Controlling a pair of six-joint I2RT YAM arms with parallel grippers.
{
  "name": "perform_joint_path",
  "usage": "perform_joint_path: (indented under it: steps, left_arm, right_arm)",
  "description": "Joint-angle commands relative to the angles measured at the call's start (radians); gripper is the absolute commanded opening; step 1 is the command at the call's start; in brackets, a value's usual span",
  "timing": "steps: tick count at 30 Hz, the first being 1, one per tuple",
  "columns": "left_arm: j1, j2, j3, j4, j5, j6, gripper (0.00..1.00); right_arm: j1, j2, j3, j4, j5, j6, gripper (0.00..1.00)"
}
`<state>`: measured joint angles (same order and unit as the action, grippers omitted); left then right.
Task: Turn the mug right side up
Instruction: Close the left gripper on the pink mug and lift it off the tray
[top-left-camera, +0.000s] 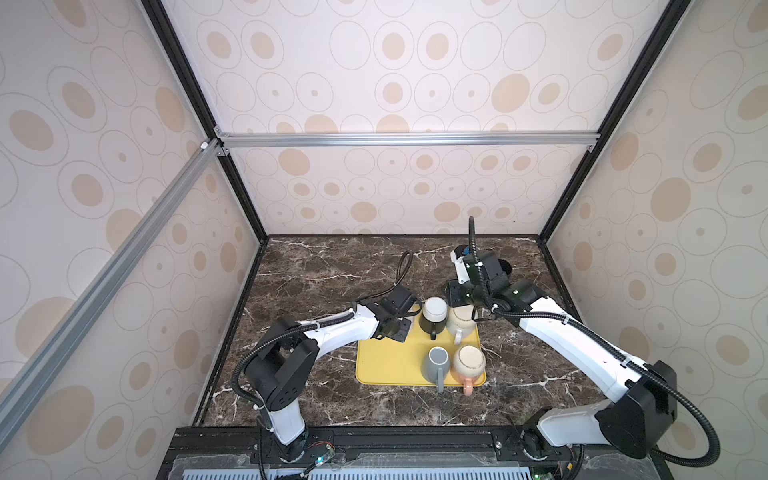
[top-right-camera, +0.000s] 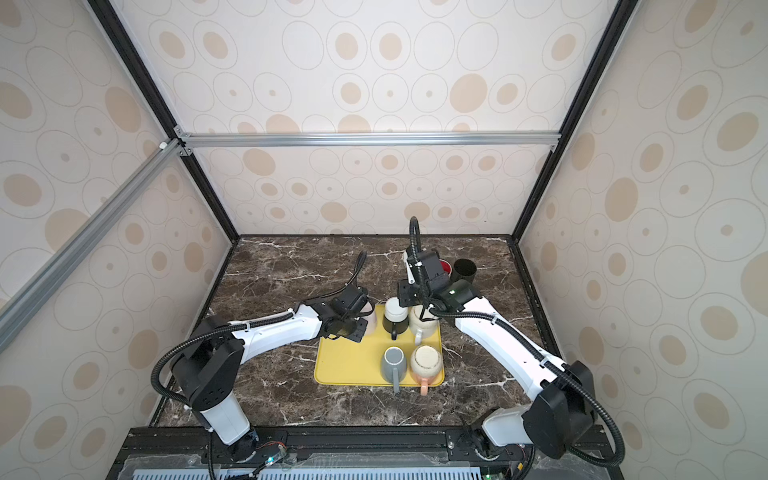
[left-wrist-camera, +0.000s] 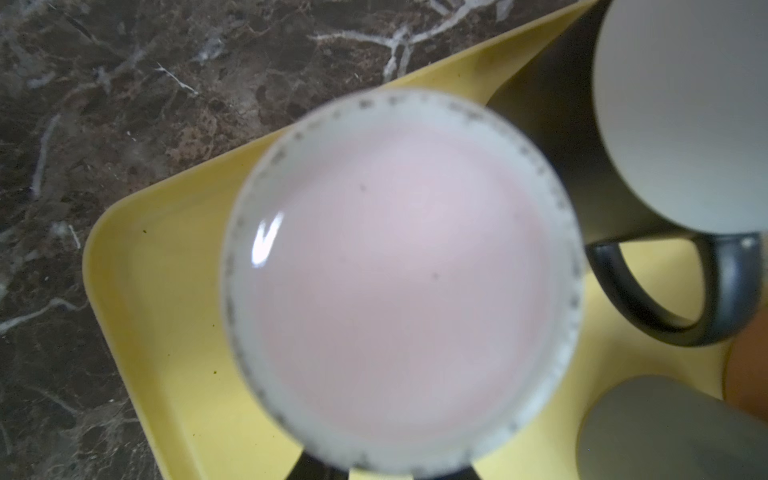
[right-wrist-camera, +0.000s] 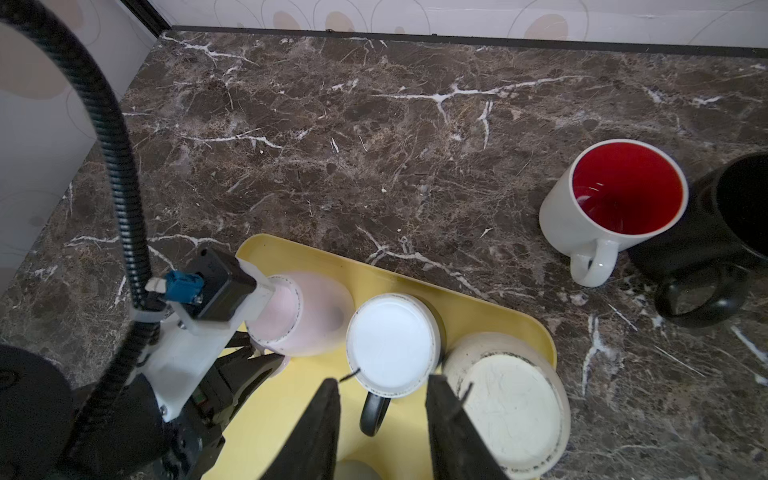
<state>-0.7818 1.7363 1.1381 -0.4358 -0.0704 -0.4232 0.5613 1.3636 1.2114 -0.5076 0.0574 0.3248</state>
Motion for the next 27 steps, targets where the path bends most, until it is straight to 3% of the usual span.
perform_joint_path:
  steps: [1, 7, 10, 22, 24, 27]
  left_arm:
    - [-0.007, 0.024, 0.035, -0.016, -0.021, -0.008, 0.21]
    - [-0.008, 0.019, 0.029, -0.018, -0.038, -0.009, 0.12]
    - [-0.007, 0.001, 0.022, -0.014, -0.054, -0.01, 0.0]
    - [-0.001, -0.185, 0.036, 0.011, -0.214, 0.02, 0.0]
    - [0.011, -0.235, 0.033, 0.053, -0.219, 0.014, 0.0]
    - [0.068, -0.326, 0.002, 0.194, -0.143, -0.025, 0.0]
  right_arm:
    - [-0.005, -0.026, -0.018, 0.007, -0.004, -0.004, 0.38]
    - [-0.005, -0.034, -0.019, 0.009, -0.013, 0.001, 0.37]
    - [-0.006, -0.031, -0.016, 0.01, -0.026, 0.007, 0.37]
    - [-0.006, -0.024, 0.005, 0.031, -0.116, 0.049, 0.37]
    - [-0.005, -0.025, 0.001, 0.058, -0.156, 0.077, 0.37]
    - [-0.005, -0.033, -0.024, 0.14, -0.244, 0.131, 0.37]
